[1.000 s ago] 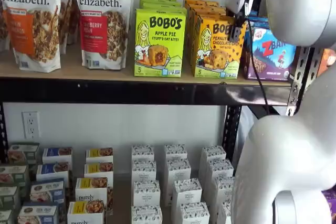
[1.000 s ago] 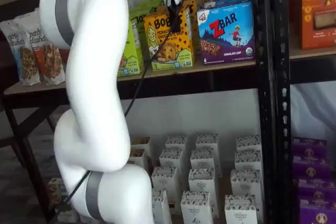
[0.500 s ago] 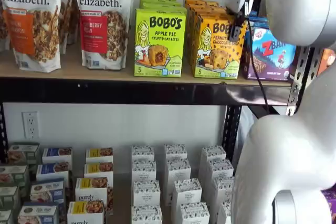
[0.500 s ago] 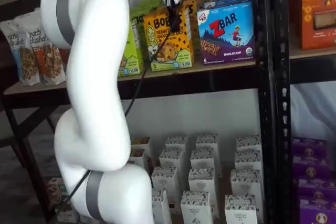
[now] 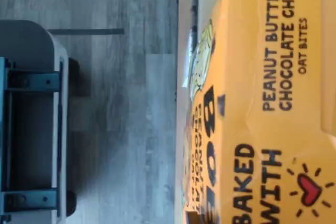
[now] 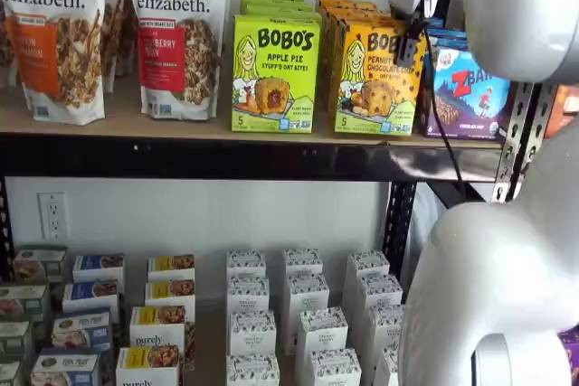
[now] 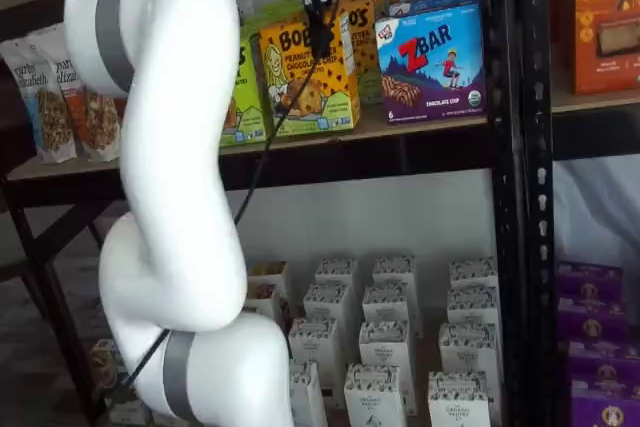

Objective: Pick up the orange box on the top shelf, the fifth box from the left

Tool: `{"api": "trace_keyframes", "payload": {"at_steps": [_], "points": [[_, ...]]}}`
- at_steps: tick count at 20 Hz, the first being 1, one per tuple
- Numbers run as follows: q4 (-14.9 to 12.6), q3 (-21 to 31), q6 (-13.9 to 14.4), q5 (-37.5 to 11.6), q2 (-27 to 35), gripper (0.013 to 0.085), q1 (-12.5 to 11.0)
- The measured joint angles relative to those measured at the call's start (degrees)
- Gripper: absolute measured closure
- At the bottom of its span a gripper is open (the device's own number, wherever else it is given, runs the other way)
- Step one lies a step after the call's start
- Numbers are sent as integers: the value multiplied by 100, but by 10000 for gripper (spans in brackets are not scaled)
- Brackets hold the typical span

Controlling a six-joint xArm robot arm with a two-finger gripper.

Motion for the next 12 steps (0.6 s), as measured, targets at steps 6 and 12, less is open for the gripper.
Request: {"api": "trace_keyframes", "payload": {"at_steps": [6,12], "points": [[25,515,22,280,-597,650,2],[156,734,-51,704,-981,650,-124]]}}
